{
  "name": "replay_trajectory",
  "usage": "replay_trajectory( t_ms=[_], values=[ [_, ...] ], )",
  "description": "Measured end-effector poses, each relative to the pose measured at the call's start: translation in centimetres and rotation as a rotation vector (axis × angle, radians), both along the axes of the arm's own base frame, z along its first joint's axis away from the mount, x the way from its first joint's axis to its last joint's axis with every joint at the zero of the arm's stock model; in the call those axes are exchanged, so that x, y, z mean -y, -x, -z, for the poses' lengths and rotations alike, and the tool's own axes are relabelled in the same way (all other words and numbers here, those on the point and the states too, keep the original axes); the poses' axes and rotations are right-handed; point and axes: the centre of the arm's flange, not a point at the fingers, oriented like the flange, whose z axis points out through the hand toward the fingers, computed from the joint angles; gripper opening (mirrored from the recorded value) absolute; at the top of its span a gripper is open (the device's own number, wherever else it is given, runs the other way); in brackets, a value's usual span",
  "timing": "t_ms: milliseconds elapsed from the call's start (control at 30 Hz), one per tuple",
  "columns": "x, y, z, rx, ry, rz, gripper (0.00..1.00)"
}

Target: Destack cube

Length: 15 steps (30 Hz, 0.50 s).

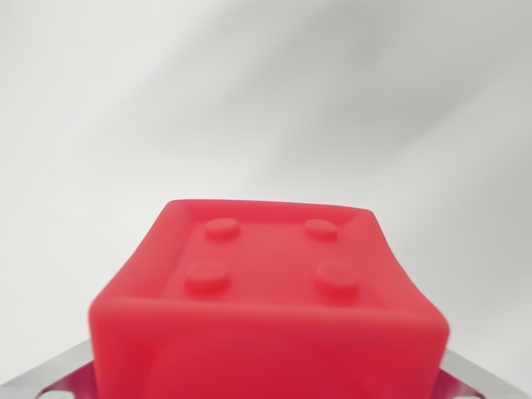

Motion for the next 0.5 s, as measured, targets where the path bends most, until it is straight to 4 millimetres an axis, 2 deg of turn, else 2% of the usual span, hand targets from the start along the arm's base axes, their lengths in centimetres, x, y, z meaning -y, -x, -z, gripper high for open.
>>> replay_trajectory(
  t_ms=[500],
  values=[
    [0.0,0.0,4.1,-0.005,-0.002,0.001,0.00]
  ],
)
